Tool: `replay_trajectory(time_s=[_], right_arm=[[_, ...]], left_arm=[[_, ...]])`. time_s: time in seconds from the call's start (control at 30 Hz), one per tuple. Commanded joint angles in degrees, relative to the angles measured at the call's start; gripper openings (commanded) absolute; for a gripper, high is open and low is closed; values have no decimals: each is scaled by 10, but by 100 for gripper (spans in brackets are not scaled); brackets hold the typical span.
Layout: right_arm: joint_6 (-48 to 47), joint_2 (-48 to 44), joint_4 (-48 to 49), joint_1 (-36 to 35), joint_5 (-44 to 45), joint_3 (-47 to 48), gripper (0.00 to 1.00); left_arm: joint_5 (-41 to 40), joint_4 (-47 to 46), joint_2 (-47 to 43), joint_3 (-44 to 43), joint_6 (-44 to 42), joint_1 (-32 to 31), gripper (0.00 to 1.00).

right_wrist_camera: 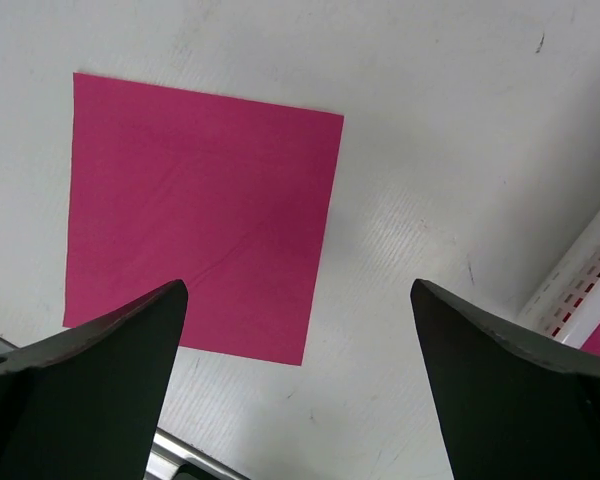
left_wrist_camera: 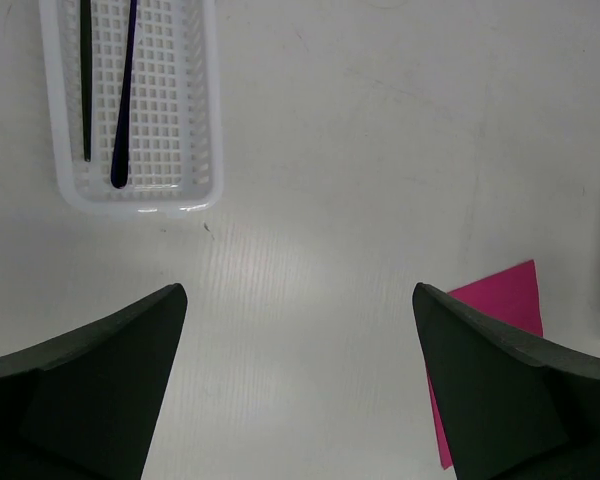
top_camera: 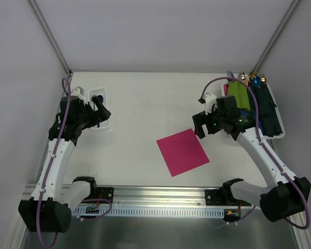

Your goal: Place the utensils on the paper napkin and roll it up

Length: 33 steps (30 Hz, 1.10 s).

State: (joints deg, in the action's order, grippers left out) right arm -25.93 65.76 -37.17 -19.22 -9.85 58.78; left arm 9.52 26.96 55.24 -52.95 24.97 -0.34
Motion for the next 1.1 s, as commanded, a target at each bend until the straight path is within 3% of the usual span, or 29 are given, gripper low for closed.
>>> replay_trajectory(time_s=[0.0,0.17,0.3,0.63,1.07], right_arm=[[40,-5,10,-13,13,-2,99],[118,2,9,-54,61,-31,99],[119,78,-28,-111,90,-24,99],[151,192,6,-151,88,-43,97],[146,338,30,-166,56,23,94]], left_arm=[[-20,11,-15,0,11,1,99],[-63,23,-19,5,21,0,99],[-69,38,-15,7,28,0,99],[-74,56,-40,29,21,0,99],[-84,76,-80,60,32,0,99]])
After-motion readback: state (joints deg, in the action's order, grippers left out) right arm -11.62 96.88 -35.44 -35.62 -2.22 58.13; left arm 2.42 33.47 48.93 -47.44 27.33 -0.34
